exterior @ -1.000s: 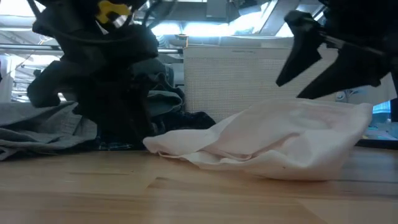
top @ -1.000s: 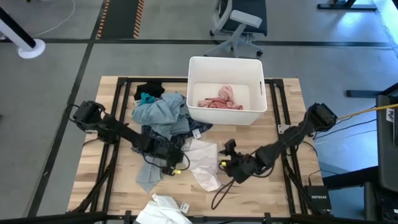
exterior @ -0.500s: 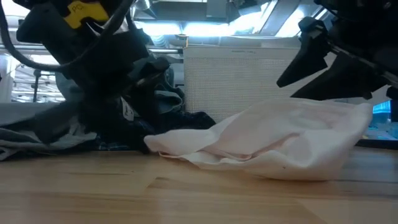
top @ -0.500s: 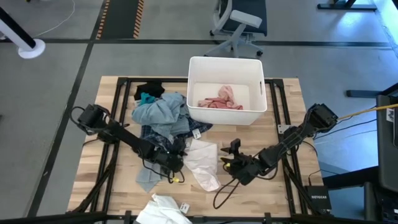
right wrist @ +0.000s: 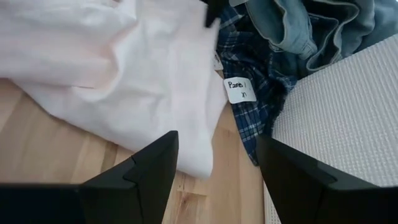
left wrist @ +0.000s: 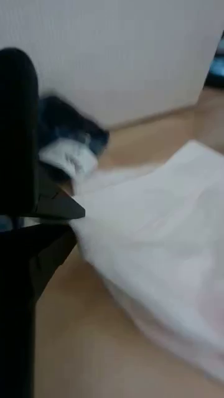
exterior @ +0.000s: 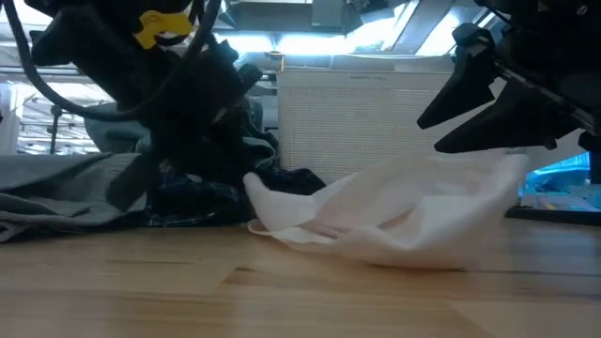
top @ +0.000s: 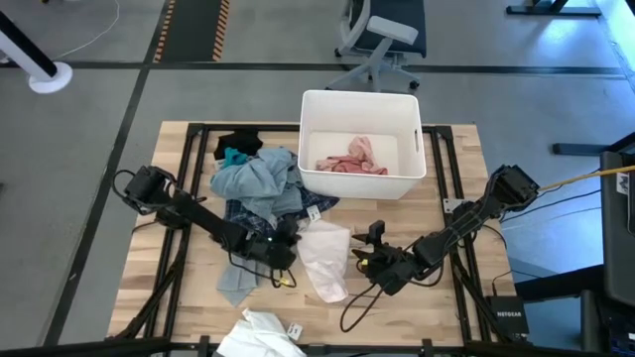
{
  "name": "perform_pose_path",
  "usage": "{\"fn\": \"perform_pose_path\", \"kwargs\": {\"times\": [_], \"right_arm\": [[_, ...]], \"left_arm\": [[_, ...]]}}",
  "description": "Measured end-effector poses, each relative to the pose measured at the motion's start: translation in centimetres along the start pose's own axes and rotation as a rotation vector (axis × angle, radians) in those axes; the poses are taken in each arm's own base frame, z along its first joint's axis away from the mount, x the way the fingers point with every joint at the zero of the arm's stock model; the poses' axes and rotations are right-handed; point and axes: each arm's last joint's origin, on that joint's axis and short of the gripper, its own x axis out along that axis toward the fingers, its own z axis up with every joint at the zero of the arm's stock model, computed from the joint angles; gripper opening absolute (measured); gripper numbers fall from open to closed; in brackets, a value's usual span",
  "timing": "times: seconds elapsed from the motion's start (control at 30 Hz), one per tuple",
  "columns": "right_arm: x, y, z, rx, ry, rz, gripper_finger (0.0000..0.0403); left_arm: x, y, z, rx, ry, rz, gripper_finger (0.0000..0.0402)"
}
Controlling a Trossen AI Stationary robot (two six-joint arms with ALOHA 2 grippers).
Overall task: Sort clothes
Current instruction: Put the white underwear into the white laundry bin
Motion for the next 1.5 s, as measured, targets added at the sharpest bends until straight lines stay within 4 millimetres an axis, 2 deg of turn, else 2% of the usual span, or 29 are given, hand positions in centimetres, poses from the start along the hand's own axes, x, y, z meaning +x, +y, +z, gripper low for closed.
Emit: {"fn": "perform_pose_path", "kwargs": {"times": [0.27,0.53,0.8,1.03,1.17,1.27,1.5], "right_arm": [[0.0,0.0,0.2,0.012,-0.012,0.000,0.0237],[0.0,0.0,0.2,0.012,-0.012,0.000,0.0237],[0.0,0.0,0.2,0.012,-0.012,0.012,0.0237],[0.4,0.5,0.0,0.001,-0.002,0.018,0.0237],[0.6,0.9,0.2,0.015,-0.020,0.073,0.0237],[0.6,1.2,0.8,0.048,-0.074,0.180,0.0237],[1.0,2.3,1.7,0.115,-0.172,0.350,0.0237]], "left_arm": [[1.1,3.1,0.3,-0.048,-0.091,0.148,0.0006],[3.1,5.2,-1.9,-0.122,-0.061,0.136,0.0005],[3.6,5.5,-2.7,-0.169,-0.029,0.130,0.0014],[3.4,4.9,-2.7,-0.205,-0.007,0.088,0.0069],[2.3,4.6,-2.6,-0.215,0.020,0.053,0.0115],[0.9,4.4,-2.5,-0.240,0.035,0.018,0.0142],[-4.0,4.8,-1.0,-0.478,-0.084,-0.035,0.0162]]}}
